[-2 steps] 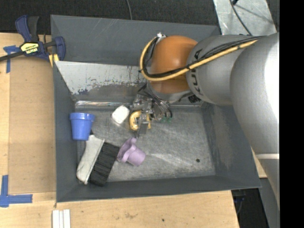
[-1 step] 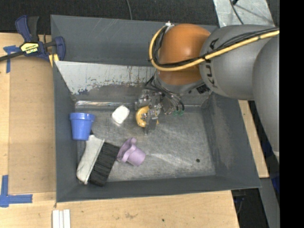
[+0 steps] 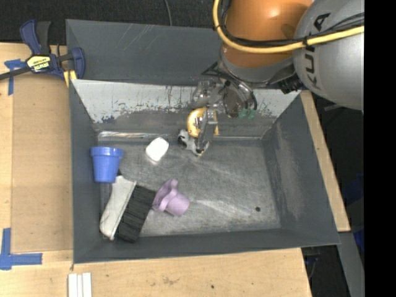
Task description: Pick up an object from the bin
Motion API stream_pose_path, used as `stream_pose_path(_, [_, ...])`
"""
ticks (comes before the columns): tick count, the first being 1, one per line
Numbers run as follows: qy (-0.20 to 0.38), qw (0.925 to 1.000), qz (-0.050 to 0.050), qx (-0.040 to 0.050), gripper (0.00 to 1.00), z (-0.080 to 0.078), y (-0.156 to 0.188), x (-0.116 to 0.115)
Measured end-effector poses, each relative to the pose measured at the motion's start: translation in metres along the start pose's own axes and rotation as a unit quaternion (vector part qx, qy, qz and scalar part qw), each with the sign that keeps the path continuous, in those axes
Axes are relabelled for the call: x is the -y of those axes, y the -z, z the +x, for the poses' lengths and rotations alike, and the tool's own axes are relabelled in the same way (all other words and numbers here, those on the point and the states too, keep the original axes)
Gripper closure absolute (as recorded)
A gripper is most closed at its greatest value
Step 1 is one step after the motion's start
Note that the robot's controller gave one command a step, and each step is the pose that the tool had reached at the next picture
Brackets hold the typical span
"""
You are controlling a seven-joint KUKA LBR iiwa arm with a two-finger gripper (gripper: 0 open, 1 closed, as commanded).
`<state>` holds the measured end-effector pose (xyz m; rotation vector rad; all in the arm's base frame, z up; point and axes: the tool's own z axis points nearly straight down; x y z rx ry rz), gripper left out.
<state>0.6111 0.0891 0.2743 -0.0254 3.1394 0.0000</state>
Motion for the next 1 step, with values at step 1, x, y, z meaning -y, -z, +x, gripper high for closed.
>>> stream_pose_path(1, [0.0,1.0,0.0,-0.0002,1.0,0.0001,-0.0002,0.0])
